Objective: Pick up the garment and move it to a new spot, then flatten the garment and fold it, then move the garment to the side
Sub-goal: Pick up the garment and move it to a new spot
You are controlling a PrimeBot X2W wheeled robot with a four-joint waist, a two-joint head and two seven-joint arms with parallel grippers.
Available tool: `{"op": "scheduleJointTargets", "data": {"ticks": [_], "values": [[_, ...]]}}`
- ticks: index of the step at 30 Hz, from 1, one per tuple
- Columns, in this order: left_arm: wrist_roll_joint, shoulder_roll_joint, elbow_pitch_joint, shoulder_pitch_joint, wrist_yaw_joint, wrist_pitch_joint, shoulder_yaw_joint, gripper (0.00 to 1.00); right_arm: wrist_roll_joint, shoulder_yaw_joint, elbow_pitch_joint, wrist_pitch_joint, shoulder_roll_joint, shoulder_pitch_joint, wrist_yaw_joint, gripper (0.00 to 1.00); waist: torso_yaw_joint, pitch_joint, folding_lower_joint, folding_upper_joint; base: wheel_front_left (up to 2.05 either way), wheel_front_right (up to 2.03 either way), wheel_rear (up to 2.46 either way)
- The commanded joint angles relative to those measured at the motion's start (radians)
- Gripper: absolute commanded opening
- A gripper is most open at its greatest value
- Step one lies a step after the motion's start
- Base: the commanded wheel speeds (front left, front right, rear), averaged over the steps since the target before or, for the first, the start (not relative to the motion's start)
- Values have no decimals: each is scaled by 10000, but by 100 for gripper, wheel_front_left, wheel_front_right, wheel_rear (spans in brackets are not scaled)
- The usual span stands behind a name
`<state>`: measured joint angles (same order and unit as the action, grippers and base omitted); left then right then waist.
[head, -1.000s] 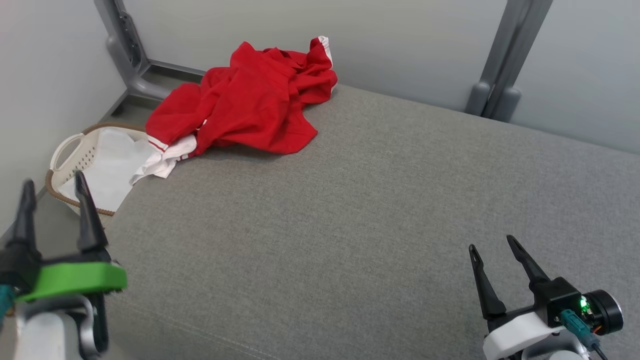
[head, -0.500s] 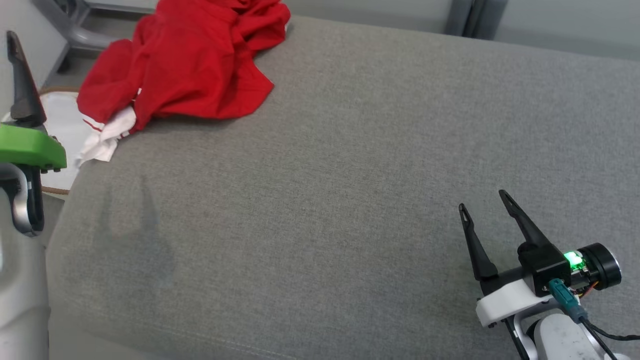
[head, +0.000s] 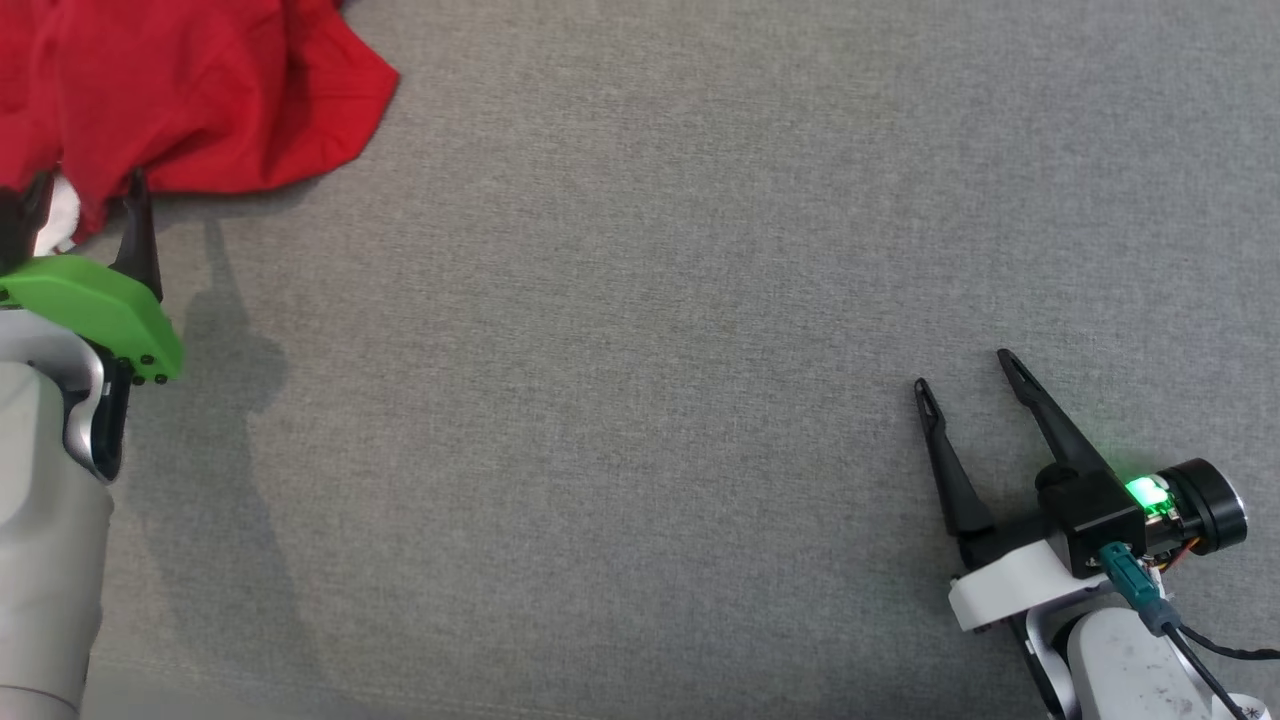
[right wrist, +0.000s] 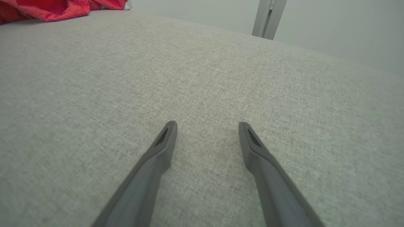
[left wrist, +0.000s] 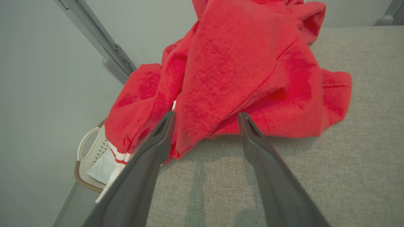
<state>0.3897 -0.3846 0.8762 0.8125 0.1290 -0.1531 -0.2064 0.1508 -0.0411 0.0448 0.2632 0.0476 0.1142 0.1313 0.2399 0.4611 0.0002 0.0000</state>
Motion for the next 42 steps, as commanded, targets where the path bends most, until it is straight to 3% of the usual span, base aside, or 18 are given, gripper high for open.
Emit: {"op": "scheduleJointTargets", "data": {"ticks": [1, 6, 13, 14, 15, 16, 17, 29, 34, 42], "values": [[178, -299, 157, 262, 17, -5, -122, 100, -21, 14, -60, 25, 50, 150, -10, 100, -457, 541, -2, 0, 0, 0, 0], [445, -745, 743, 585, 18, -187, -535, 100, -59, 24, -72, 11, 67, 224, -13, 100, -564, 817, -2, 0, 0, 0, 0], [658, -830, 1378, 1249, 19, -411, -895, 100, -9, 140, -63, -57, 104, 300, -25, 100, -680, 1157, -2, 0, 0, 0, 0], [726, -785, 1431, 1328, 19, -436, -960, 86, 9, 168, -52, -58, 110, 311, -25, 100, -681, 1180, -2, 0, 0, 0, 0], [756, -751, 1474, 1377, 19, -439, -1023, 37, 16, 187, -40, -61, 115, 314, -27, 100, -679, 1190, -2, 0, 0, 0, 0], [805, -722, 1502, 1429, 19, -467, -1096, 13, 20, 214, -20, -68, 119, 319, -27, 100, -675, 1191, -2, 0, 0, 0, 0], [860, -708, 1517, 1465, 19, -520, -1136, 0, 19, 231, 1, -69, 122, 329, -30, 100, -673, 1177, -2, 0, 0, 0, 0], [1403, -1556, 1200, 950, 20, -1074, -1177, 0, -467, -215, 282, 13, 54, 183, -15, 100, -916, -178, -2, 0, 0, 0, 0], [1358, -1992, 485, 1028, 20, -1137, -1010, 0, -779, -252, 485, 15, 48, 25, -15, 100, -1068, -1148, -2, 0, 0, 0, 0], [1006, -2398, -1094, 1421, 20, -857, -1564, 0, -1324, -511, 889, 16, 48, -477, -13, 100, -1541, -2967, -2, 0, 0, 0, 0]]}}
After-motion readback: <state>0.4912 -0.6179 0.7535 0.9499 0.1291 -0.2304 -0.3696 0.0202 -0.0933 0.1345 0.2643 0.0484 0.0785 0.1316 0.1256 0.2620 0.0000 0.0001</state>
